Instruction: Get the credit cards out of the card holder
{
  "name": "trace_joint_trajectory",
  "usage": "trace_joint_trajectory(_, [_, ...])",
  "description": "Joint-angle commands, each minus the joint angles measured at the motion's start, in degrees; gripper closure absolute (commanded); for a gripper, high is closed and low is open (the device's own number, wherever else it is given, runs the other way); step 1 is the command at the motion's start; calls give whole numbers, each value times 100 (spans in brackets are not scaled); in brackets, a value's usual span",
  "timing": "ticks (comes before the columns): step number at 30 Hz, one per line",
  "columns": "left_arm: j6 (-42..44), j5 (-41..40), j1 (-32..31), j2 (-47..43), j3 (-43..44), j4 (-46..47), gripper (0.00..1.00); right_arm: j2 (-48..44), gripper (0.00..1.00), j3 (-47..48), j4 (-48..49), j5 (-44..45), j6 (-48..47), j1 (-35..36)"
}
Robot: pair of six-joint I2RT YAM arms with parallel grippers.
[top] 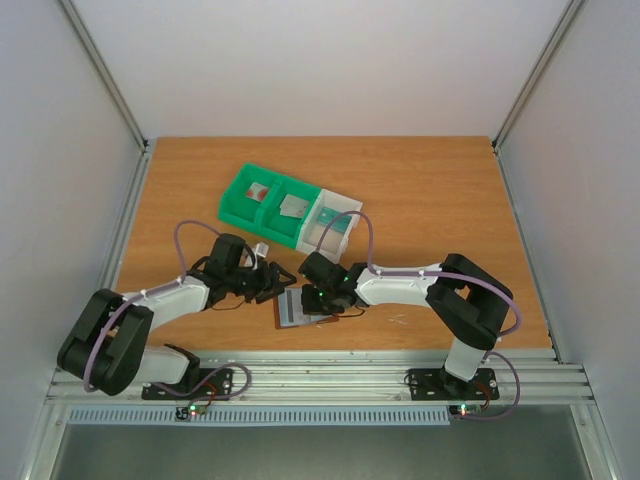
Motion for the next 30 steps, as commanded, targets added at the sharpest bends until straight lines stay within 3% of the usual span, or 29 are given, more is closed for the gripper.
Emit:
trace_joint_trajectory(1, [-17, 65, -14, 228, -84, 412, 43, 37, 97, -155, -166, 213, 85, 47])
trace_joint_trajectory(30, [221, -282, -14, -2, -10, -185, 41, 90, 97, -173, -134, 239, 72, 47])
